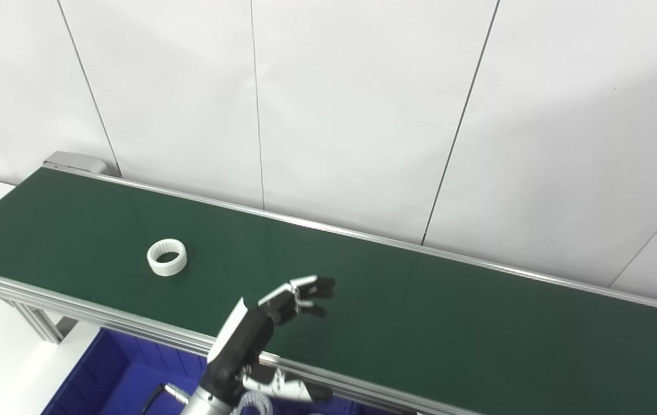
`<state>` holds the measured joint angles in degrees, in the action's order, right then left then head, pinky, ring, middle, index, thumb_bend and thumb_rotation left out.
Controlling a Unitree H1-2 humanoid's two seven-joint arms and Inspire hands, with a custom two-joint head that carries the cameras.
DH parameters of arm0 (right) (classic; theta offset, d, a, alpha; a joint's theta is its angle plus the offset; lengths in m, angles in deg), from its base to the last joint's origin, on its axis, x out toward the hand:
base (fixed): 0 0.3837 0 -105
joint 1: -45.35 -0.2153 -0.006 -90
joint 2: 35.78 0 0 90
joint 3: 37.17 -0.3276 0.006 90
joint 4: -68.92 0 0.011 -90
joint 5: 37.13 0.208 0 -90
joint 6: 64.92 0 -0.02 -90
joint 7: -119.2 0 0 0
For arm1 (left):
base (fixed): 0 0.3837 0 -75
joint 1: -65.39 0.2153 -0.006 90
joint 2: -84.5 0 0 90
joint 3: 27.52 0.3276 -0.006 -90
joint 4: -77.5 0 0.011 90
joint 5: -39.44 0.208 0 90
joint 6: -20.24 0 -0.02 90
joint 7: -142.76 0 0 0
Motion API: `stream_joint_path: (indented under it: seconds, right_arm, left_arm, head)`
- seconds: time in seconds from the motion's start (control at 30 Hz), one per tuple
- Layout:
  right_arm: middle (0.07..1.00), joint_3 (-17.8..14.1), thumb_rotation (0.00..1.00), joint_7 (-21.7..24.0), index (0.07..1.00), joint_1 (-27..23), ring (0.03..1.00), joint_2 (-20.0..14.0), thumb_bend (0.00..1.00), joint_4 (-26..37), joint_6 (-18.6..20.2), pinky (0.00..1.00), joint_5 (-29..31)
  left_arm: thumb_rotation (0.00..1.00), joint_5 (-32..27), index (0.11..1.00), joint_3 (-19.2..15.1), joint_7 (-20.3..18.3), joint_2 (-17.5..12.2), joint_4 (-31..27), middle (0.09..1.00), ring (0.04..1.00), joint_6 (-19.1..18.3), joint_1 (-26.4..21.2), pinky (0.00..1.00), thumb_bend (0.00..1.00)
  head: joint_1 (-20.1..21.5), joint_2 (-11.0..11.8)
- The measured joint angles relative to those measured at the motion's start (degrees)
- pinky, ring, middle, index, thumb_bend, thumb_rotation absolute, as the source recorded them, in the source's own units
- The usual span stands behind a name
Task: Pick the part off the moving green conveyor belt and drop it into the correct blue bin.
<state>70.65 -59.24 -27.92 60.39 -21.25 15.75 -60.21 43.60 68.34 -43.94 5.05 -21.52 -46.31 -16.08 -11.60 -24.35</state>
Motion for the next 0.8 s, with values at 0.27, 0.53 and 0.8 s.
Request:
stream_joint_path:
  seconds: [0.27, 0.53, 0.8]
  right_arm:
    - [0.833, -0.1, 0.01, 0.0, 0.824, -0.7, 0.802, 0.0, 0.99, -1.6, -1.9, 0.68, 0.9]
    - [0.827, -0.2, 0.0, 0.0, 0.817, -0.9, 0.796, 0.1, 0.99, -1.7, -2.6, 0.67, 1.0]
    - [0.826, -0.5, 0.01, -0.1, 0.818, -1.0, 0.798, 0.2, 1.0, -1.9, -3.1, 0.68, 1.0]
  left_arm:
    - [0.36, 13.1, 0.897, -6.8, 6.9, 3.0, -3.3, 0.931, 0.938, -8.8, -5.0, 0.93, 0.83]
    - [0.38, 21.8, 0.921, -9.7, 10.9, 1.1, 0.7, 0.941, 0.929, -14.0, -8.1, 0.91, 0.81]
    - [0.34, 29.5, 0.916, -9.5, 16.3, -1.1, 9.1, 0.944, 0.91, -14.8, -12.0, 0.86, 0.81]
  head:
    - [0.0, 0.2]
    - [0.1, 0.3]
    - [-0.1, 0.3]
